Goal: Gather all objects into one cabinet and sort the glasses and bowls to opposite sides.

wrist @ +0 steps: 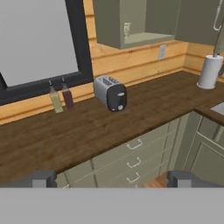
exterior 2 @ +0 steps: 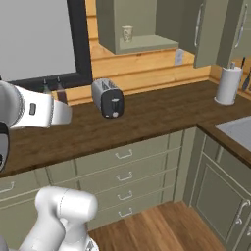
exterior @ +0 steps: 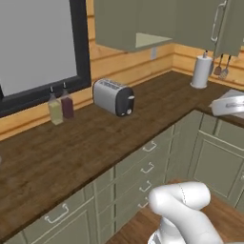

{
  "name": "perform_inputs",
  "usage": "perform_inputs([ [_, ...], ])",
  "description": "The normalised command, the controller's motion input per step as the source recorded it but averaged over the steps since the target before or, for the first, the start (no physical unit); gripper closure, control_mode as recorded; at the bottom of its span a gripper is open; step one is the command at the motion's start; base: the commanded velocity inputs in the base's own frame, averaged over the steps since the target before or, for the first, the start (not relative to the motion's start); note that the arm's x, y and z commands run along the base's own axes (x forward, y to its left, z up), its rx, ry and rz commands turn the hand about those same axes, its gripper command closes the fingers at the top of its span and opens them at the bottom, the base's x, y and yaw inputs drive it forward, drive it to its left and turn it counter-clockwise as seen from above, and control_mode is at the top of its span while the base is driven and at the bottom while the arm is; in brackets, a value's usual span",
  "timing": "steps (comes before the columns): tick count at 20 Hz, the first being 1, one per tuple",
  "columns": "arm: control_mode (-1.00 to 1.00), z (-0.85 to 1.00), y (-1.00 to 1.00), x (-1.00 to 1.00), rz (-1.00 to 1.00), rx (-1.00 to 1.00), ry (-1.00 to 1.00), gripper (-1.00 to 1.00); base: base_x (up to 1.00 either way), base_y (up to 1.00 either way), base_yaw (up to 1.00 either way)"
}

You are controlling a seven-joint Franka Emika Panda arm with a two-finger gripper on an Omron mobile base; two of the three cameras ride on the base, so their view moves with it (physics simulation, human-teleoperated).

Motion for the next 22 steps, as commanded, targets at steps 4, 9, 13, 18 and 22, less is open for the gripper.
perform_inputs([
  [4, 1.00, 0.00, 0.00, 0.00, 0.00, 0.00, 0.00, -1.00, 0.43, 0.10, -0.22],
  [9, 1.00, 0.00, 0.00, 0.00, 0.00, 0.00, 0.00, -1.00, 0.34, -0.01, -0.08],
  [13, 1.00, 0.00, 0.00, 0.00, 0.00, 0.00, 0.00, -1.00, 0.73, -0.06, -0.34],
  [18, 1.00, 0.00, 0.00, 0.00, 0.00, 0.00, 0.00, -1.00, 0.20, 0.00, -0.08],
  [22, 1.00, 0.00, 0.00, 0.00, 0.00, 0.00, 0.00, -1.00, 0.45, -0.04, 0.00],
])
